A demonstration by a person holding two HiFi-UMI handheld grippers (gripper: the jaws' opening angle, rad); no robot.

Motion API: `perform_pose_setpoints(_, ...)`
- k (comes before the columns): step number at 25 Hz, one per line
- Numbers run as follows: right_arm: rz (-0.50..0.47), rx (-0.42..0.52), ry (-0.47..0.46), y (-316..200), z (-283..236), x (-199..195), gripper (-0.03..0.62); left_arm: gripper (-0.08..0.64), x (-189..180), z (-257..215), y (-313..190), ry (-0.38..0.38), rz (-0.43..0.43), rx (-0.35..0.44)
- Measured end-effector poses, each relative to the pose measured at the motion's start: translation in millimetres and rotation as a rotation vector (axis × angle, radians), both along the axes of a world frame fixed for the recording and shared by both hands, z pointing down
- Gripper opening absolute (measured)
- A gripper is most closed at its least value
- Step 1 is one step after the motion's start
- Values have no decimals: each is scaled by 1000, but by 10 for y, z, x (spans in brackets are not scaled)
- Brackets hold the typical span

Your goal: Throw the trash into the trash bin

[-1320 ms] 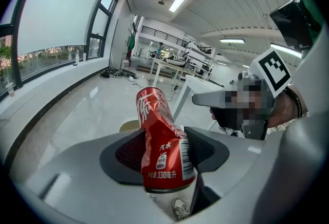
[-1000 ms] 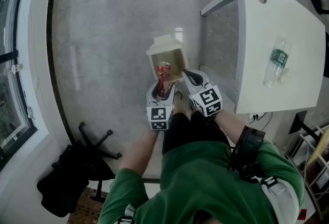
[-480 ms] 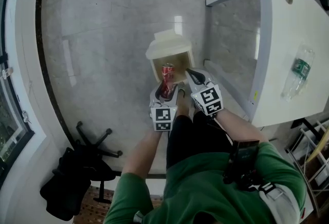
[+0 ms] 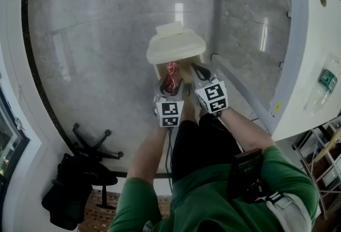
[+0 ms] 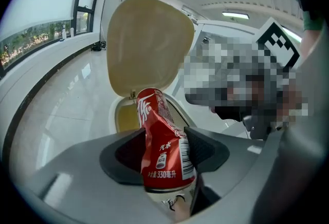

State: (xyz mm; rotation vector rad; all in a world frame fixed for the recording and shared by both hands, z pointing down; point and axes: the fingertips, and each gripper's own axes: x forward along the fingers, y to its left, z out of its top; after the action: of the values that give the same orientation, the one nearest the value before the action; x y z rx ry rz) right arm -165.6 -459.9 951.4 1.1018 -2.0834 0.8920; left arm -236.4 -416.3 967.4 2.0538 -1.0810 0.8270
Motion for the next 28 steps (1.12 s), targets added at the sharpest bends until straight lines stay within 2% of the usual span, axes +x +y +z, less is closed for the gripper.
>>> perform_pose_setpoints(7,-33,-25,19,20,326,-100,3,245,100,357,-50,6,12,-54)
perform_pose_setpoints(14,-35,-41,47,-15,545,-26,3,245,159,605,-113,-3,15,-105)
perform_pose_setpoints(22,-32,-42,49,-32,644,-7,3,252,237,828,-120,-110,41,-208)
perform_pose_setpoints(28,-26,-42,55,-27,632,28,3,258,235,821,-116,-118,53,-197)
